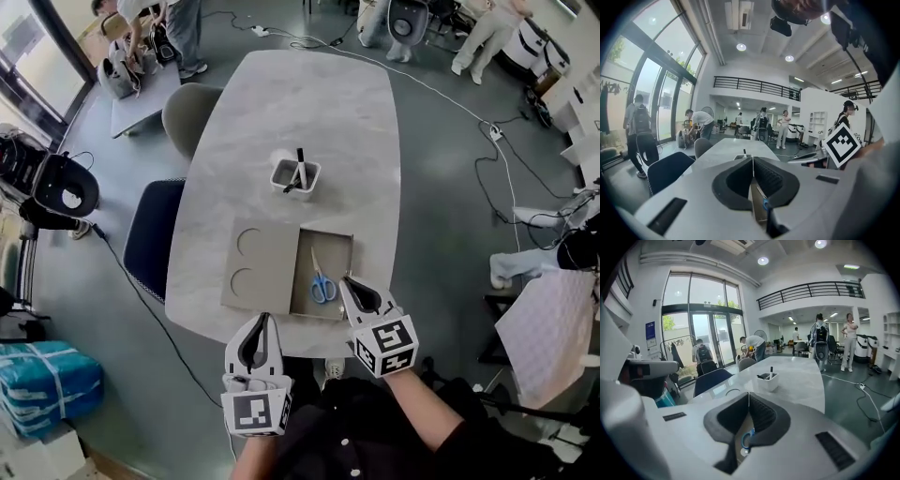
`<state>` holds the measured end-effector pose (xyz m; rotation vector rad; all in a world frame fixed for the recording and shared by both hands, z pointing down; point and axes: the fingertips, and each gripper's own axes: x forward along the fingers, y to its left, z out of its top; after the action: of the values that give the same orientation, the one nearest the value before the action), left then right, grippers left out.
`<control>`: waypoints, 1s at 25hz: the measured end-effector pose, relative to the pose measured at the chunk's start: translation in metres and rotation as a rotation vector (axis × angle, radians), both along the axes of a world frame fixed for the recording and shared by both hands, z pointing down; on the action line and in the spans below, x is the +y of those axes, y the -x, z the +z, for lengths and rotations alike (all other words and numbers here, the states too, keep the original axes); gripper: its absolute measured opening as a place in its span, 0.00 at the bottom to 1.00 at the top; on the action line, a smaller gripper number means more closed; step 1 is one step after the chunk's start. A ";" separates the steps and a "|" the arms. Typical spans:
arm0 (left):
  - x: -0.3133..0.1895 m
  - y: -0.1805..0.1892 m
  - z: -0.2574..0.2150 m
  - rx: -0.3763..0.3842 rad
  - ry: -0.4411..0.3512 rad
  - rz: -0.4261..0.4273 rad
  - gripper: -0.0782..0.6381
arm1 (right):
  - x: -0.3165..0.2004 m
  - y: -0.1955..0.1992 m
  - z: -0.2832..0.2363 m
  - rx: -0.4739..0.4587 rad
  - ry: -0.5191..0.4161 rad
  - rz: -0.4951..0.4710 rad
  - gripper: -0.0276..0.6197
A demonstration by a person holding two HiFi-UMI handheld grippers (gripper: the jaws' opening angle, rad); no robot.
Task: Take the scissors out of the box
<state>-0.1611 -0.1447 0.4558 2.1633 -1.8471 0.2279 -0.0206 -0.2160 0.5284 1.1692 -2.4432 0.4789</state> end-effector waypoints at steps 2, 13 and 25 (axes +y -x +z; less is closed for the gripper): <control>-0.005 -0.001 0.010 0.010 0.016 0.011 0.13 | -0.002 0.004 0.016 0.016 0.031 0.004 0.04; -0.023 -0.001 0.056 0.049 0.098 0.062 0.13 | 0.001 0.013 0.114 0.130 0.264 0.051 0.11; -0.037 -0.004 0.105 0.094 0.199 0.121 0.13 | 0.006 0.022 0.191 0.269 0.497 0.096 0.26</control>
<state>-0.1575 -0.1820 0.5607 2.1118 -1.5746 0.3154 -0.0426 -0.2099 0.7194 1.0554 -1.8966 0.8401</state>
